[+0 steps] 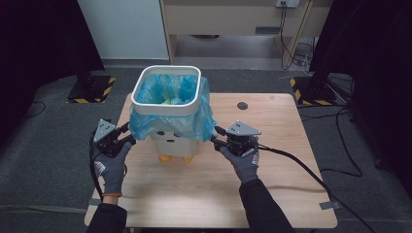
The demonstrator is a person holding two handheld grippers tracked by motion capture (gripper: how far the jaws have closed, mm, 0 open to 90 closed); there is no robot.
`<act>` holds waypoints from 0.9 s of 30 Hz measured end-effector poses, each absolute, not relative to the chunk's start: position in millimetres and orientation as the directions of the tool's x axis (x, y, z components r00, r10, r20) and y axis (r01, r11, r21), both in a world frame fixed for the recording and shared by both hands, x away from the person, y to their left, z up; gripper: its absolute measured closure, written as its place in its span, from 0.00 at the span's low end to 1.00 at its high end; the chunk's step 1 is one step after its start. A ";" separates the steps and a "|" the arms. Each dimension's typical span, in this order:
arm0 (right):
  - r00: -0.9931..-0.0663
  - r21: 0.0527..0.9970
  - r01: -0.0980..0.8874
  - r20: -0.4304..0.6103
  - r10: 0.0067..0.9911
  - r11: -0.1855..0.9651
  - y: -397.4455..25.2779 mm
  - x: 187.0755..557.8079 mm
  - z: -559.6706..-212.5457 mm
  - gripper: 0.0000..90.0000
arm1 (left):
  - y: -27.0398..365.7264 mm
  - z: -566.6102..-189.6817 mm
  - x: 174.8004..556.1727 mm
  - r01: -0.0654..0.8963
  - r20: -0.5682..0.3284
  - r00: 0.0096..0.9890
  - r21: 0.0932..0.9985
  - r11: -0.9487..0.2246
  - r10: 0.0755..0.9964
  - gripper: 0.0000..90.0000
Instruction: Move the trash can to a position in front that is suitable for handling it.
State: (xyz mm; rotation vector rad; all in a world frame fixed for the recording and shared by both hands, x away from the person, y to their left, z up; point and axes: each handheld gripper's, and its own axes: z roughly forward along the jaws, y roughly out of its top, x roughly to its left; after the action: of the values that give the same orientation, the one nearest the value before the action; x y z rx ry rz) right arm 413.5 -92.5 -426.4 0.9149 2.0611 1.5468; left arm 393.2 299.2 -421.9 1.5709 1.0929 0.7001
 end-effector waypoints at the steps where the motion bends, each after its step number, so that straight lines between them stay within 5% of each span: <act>1: -0.703 0.950 0.264 0.071 0.708 0.167 -92.1 413.8 -426.5 0.65 | 298.9 -421.8 392.9 0.293 -0.093 0.411 0.955 -0.035 0.907 0.59; 6: -0.710 0.950 0.264 0.077 0.700 0.164 -91.2 412.6 -427.1 0.72 | 297.7 -421.2 391.7 0.296 -0.096 0.409 0.954 -0.033 0.907 0.61; 27: -0.717 0.950 0.256 0.063 0.694 0.179 -98.0 403.9 -420.2 0.75 | 294.6 -418.3 384.5 0.291 -0.124 0.422 0.957 -0.005 0.898 0.67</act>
State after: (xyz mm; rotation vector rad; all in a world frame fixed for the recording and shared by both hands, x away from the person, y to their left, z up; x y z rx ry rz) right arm 403.9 -98.0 -420.2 0.8964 2.0776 1.5542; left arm 384.5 294.6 -418.3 1.5477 1.0885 0.6724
